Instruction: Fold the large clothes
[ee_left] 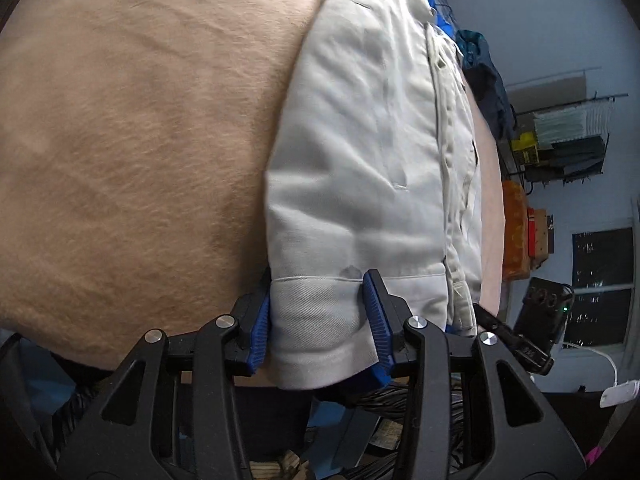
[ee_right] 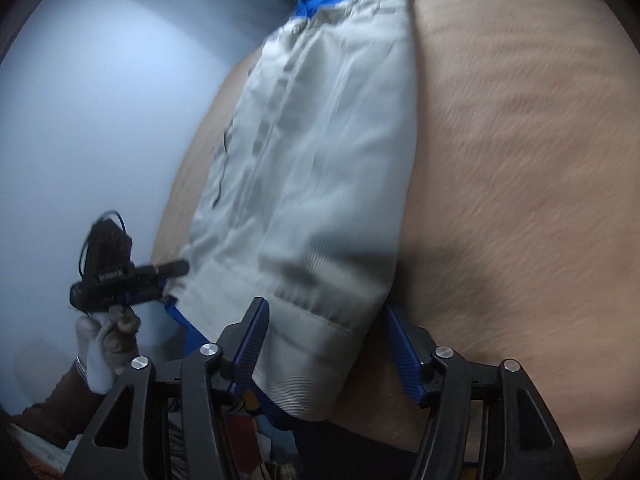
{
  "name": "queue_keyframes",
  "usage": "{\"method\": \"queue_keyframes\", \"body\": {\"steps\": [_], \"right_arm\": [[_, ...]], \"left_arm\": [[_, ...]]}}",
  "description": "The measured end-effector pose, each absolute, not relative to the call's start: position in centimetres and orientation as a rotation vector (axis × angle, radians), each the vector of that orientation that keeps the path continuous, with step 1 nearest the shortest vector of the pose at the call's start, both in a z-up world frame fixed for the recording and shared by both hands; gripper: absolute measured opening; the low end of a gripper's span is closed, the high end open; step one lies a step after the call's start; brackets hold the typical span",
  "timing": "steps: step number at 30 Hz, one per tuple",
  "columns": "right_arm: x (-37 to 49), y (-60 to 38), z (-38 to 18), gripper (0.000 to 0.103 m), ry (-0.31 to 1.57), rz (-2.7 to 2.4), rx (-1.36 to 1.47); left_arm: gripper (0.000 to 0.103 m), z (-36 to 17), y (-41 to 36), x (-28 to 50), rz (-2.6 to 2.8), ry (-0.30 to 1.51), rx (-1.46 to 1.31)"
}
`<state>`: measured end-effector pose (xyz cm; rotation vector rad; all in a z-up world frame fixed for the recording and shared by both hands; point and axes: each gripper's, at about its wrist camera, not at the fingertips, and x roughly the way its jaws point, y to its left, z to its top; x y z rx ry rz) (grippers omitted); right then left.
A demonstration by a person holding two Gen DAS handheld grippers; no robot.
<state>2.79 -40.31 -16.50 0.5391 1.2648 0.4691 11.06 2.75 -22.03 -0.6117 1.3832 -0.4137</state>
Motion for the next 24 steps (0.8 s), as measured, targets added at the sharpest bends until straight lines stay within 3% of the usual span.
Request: {"method": "queue_keyframes", "body": {"steps": [1,3,5,8,13,19,24], "right_arm": [[2.6,-39.9,-16.8,0.062,1.268,0.472,0.536],[2.5,-39.3,-16.9,0.061,1.26,0.487,0.535],[2.7,-38.4,-16.9,0.035,1.277,0.484,0.493],[2.6,-37.6,-15.9,0.017,1.287,0.456,0.369],[2.1,-36.9,-15.3,0.014,1.287,0.447,0.297],[1.3,-37.3,-10.5,0.011,1.197,0.436,0.21],[1.4,-35.6,-14.8,0.016,1.301,0.362,0.06]], "left_arm": [[0.041,-21.8,2.2,11.1,-0.426,1.377,-0.583],[0.018,-21.2,1.3,11.4,-0.441,1.356,-0.52],[0.012,-20.2,0.9,11.4,-0.453,1.323,-0.48],[0.01,-17.9,2.6,10.1,-0.456,1.241,-0.484],[0.01,-21.0,3.5,9.9,-0.398,1.309,-0.485],[0.009,-19.1,2.6,9.5,-0.434,1.254,-0.453],[0.01,-20.9,1.9,9.9,-0.401,1.303,-0.394]]}}
